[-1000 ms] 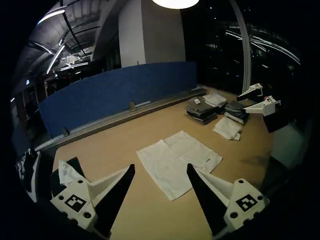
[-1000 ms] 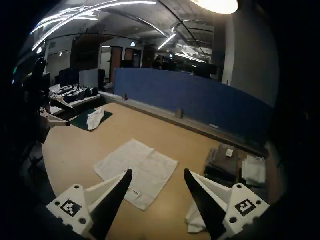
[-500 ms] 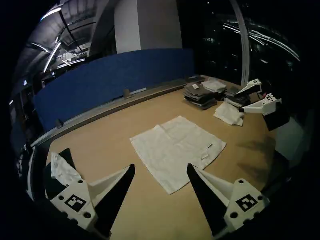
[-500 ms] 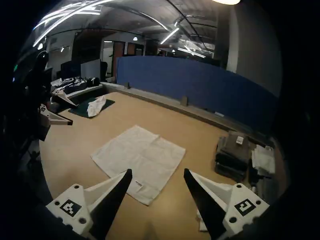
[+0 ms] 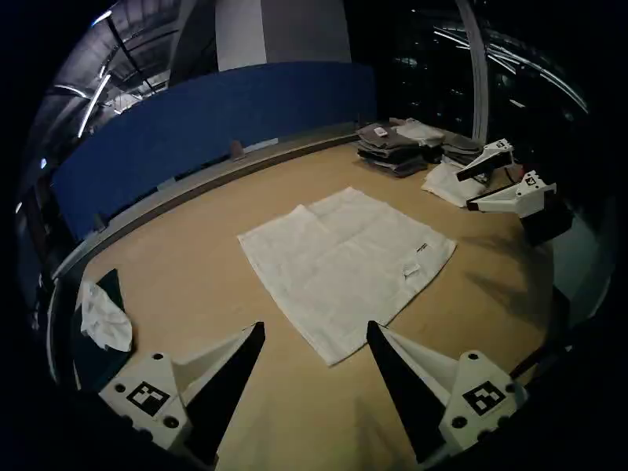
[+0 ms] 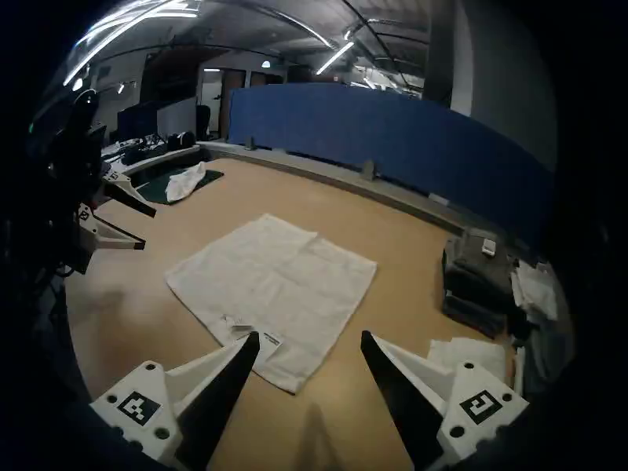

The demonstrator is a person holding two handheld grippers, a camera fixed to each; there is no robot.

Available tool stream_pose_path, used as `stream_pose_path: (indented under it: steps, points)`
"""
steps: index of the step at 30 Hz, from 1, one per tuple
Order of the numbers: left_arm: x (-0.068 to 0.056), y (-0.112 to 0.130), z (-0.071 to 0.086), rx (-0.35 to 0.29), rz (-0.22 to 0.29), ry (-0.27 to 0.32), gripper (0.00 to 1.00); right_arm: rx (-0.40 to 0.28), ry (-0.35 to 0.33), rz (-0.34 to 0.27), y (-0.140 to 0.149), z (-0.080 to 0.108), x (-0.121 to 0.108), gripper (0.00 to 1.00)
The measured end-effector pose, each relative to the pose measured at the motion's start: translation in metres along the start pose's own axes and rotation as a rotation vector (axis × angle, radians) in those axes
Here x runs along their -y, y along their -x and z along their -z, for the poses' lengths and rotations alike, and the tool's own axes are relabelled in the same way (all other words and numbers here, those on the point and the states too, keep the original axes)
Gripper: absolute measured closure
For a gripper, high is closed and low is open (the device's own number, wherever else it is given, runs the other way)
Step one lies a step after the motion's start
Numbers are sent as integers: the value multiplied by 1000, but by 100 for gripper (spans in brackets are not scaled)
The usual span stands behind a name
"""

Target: Fold towel

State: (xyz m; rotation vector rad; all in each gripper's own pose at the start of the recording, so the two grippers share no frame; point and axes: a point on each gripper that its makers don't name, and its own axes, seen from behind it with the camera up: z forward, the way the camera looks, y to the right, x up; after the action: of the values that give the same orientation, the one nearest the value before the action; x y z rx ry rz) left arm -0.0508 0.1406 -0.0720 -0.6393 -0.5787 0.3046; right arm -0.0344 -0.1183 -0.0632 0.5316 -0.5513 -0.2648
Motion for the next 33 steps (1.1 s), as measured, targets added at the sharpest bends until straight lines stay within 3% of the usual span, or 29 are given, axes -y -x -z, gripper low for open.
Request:
stream_pose_path:
  steps: [12, 33]
  points:
    - [-11, 34, -26, 57, -2, 34, 3, 65, -18, 2, 41, -25, 8, 0]
    - [-24, 50, -40, 141, -17, 86, 4, 122, -40, -9, 65, -39, 12, 1]
